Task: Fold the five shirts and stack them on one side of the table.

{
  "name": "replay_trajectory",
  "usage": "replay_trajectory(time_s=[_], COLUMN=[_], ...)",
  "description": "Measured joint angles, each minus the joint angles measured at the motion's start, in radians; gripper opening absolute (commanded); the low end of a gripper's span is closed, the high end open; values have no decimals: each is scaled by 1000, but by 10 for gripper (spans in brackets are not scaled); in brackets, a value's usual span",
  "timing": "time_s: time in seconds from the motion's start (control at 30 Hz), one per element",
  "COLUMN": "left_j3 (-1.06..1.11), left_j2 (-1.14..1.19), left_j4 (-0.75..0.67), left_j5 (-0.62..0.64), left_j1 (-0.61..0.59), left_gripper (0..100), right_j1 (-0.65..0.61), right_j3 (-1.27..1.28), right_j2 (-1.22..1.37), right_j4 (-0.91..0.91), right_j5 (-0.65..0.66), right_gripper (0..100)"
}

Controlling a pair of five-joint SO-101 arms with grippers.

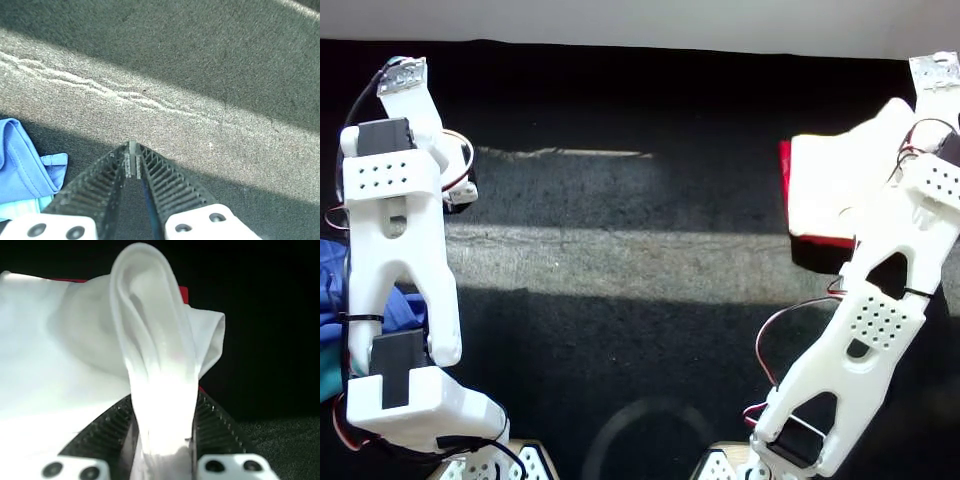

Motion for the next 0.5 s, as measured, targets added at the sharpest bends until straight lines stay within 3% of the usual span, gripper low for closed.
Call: replay_trajectory(time_s=[0.2, 0.5], left_j3=[0, 0], left_j2=[0, 0], left_j4=[0, 0], left_j5=[0, 0], left_j1=[0, -37], left_gripper=[9, 9], right_j1=[31, 52], right_j3=[-40, -158], right_j2=[0, -3], right_j4=[0, -2], right_j5=[-3, -203], right_gripper=[214, 214])
